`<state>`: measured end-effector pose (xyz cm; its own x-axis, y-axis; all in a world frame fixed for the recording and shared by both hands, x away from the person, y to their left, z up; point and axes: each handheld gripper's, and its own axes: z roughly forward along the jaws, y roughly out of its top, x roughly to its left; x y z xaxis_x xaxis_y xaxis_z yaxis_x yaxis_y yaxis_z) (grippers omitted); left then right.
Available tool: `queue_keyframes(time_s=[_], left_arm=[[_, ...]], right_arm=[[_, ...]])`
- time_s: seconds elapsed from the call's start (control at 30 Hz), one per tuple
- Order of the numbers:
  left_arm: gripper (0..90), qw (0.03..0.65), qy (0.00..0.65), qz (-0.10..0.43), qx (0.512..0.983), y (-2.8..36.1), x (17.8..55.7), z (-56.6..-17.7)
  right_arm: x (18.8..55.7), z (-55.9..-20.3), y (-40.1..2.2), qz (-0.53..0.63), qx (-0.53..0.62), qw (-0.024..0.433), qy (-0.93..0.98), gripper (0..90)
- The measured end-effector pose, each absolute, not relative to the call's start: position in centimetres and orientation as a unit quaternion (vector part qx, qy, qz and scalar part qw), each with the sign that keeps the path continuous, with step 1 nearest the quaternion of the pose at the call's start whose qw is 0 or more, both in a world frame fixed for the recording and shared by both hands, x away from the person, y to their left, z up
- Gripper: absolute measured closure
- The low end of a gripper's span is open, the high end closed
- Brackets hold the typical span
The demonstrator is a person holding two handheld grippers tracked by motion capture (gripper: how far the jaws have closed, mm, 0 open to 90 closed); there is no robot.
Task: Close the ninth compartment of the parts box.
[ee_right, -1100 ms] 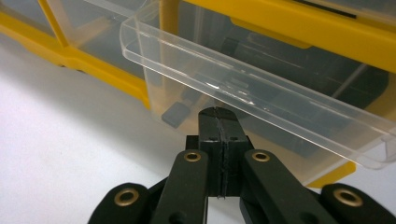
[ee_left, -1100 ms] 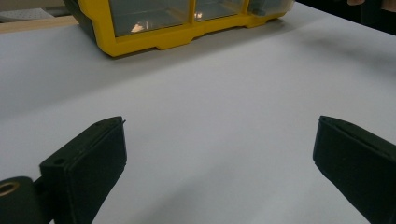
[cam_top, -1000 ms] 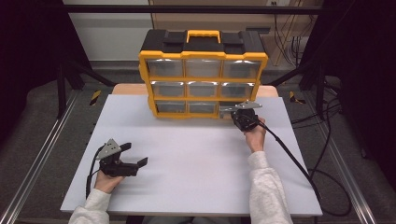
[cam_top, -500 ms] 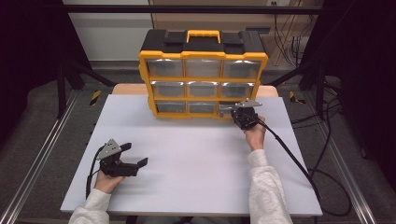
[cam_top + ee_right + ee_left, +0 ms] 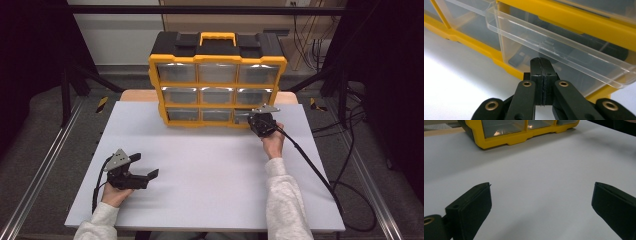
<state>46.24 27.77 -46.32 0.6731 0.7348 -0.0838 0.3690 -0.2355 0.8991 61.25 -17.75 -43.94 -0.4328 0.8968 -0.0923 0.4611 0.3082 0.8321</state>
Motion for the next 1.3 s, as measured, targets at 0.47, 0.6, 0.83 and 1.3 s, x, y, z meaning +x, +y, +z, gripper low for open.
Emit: queue_keyframes(time_s=[0.47, 0.6, 0.83, 1.3], left_arm=[[2.0, 0.505, 0.362, 0.179, 0.763, 27.8, 46.3, -46.4], [2.0, 0.505, 0.362, 0.179, 0.762, 27.9, 46.3, -46.4], [2.0, 0.504, 0.362, 0.178, 0.763, 27.8, 46.3, -46.4], [2.0, 0.504, 0.363, 0.178, 0.763, 27.9, 46.3, -46.4]], right_arm=[[62.1, -43.9, -17.7, 0.374, 0.453, 0.291, 0.755, 90.0], [62.2, -44.0, -17.7, 0.373, 0.454, 0.29, 0.755, 90.0], [62.4, -44.1, -17.7, 0.371, 0.455, 0.291, 0.755, 90.0], [59.5, -42.7, -16.9, 0.388, 0.433, 0.284, 0.762, 88.8]])
